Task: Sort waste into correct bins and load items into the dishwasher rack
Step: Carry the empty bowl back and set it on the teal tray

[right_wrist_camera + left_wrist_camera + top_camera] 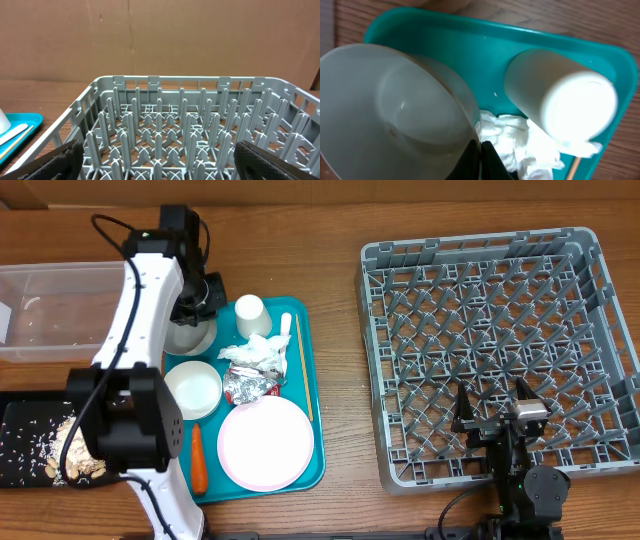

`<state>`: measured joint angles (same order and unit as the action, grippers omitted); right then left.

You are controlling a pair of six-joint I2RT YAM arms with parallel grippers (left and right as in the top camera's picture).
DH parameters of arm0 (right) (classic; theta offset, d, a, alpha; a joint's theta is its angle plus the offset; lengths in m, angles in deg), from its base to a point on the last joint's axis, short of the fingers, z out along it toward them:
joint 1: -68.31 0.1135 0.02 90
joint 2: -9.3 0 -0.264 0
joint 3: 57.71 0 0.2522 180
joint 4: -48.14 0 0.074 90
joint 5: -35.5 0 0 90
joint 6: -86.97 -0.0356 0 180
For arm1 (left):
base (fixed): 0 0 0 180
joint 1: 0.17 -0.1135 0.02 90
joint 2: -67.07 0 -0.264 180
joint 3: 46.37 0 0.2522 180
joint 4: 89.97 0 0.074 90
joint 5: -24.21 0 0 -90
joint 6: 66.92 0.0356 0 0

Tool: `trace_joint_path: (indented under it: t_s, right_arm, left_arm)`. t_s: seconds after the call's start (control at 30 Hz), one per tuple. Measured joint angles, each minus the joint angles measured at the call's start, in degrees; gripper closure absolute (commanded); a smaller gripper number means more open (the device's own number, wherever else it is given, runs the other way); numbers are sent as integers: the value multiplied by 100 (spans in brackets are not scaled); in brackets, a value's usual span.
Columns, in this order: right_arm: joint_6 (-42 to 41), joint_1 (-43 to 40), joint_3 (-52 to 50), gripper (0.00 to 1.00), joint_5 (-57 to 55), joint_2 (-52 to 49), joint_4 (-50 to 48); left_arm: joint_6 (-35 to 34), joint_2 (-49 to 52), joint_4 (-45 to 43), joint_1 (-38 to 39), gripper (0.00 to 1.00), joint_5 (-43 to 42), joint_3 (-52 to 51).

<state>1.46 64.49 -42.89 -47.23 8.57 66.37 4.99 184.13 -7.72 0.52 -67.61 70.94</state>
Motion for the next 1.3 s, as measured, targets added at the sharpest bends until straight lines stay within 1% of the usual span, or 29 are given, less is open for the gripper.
trace_joint_path:
  t_s: [0.1, 0.37, 0.4, 0.47, 0.5, 0.57, 0.67, 0.93, 1.0, 1.07, 1.17, 1.3]
  right_arm:
    - [2, -2, 0, 0, 2, 0, 0]
    - [0, 0, 0, 0, 2, 0, -2]
    - [4, 0, 0, 0, 0, 0, -2]
    - [2, 0, 0, 0, 2, 0, 0]
    - [2, 0, 0, 0, 2, 0, -2]
    - [2, 0, 0, 0, 0, 0, -2]
    - [-2, 0, 0, 0, 2, 0, -2]
    - [2, 0, 0, 0, 4, 0, -4]
    - [2, 0, 0, 0, 0, 0, -2]
    - [-2, 0, 0, 0, 2, 0, 2]
    - [2, 0, 0, 0, 0, 0, -4]
    - [2, 0, 0, 0, 2, 0, -2]
  left_arm:
    - [0, 199, -33, 11, 96, 0, -2]
    - [0, 234, -90, 85, 96, 0, 0]
    - [0, 234, -90, 85, 94, 0, 0]
    - [-2, 234, -87, 83, 74, 0, 0]
    - [-22, 234, -87, 83, 70, 2, 0]
    - [-37, 234, -85, 85, 70, 15, 0]
    - [-39, 234, -79, 83, 68, 20, 0]
    - [-42, 234, 68, 83, 73, 17, 0]
    - [-42, 234, 181, 85, 73, 17, 24]
    - [-42, 238, 433, 85, 73, 2, 249]
    - [-42, 236, 695, 85, 69, -109, 737]
    - [-42, 153, 1123, 85, 66, -267, 1357]
